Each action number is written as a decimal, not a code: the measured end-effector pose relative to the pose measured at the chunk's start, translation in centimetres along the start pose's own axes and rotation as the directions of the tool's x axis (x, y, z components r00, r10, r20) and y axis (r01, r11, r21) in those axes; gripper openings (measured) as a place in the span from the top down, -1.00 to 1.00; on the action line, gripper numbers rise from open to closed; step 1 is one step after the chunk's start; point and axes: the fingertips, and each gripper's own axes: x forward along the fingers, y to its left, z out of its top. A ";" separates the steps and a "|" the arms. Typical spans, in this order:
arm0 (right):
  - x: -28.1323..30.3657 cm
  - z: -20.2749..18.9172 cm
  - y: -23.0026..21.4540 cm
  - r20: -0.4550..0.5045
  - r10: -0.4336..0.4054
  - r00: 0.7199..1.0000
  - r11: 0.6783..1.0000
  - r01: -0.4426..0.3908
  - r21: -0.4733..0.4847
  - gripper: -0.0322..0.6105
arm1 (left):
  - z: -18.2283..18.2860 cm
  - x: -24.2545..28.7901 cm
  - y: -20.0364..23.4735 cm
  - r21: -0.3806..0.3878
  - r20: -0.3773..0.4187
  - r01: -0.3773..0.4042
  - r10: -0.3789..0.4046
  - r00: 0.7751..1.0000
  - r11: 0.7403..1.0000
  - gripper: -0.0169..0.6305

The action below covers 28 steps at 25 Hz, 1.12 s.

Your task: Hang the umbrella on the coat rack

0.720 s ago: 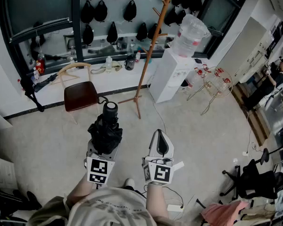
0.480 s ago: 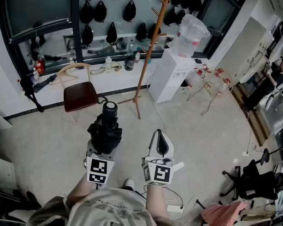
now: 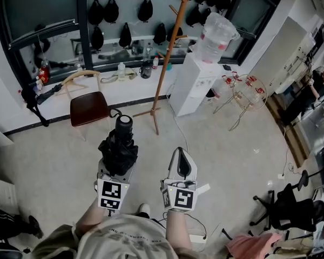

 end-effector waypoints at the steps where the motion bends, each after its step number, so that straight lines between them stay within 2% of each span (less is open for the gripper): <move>1: 0.1 0.0 -0.4 -0.001 0.003 1.000 1.000 -0.003 0.005 0.90 | 0.1 0.2 -0.3 0.000 -0.001 -0.006 0.006 1.000 1.000 0.07; 8: 0.9 -0.2 -3.4 0.011 0.082 0.997 0.992 -0.083 0.098 0.90 | 1.1 1.6 -2.0 -0.018 -0.008 -0.057 0.056 0.998 0.998 0.07; 10: 1.1 -0.2 -4.0 0.007 0.135 0.991 0.982 -0.134 0.132 0.81 | 1.3 1.9 -2.5 -0.027 -0.012 -0.073 0.073 0.997 0.997 0.07; 11: 1.1 -0.2 -4.2 0.003 0.164 0.986 0.975 -0.163 0.150 0.60 | 1.4 2.0 -2.7 -0.031 -0.014 -0.083 0.082 0.997 0.996 0.07; 13: 1.3 -0.5 -4.6 -0.003 0.210 0.978 0.964 -0.207 0.169 -0.09 | 1.5 2.2 -3.1 -0.037 -0.015 -0.100 0.099 0.995 0.994 0.07; 17: 1.1 -1.3 -5.8 -0.019 0.239 0.971 0.962 -0.234 0.143 -0.11 | 1.1 2.6 -4.0 -0.043 -0.022 -0.117 0.117 0.993 0.992 0.07; 23: 2.4 -1.9 -6.3 -0.019 0.256 0.966 0.953 -0.249 0.172 -0.11 | 0.9 3.3 -3.8 -0.064 -0.043 -0.140 0.137 0.990 0.988 0.07; 28: 3.1 -2.6 -5.9 -0.016 0.279 0.960 0.945 -0.272 0.181 -0.11 | 0.3 3.8 -3.2 -0.032 -0.052 -0.143 0.141 0.989 0.989 0.07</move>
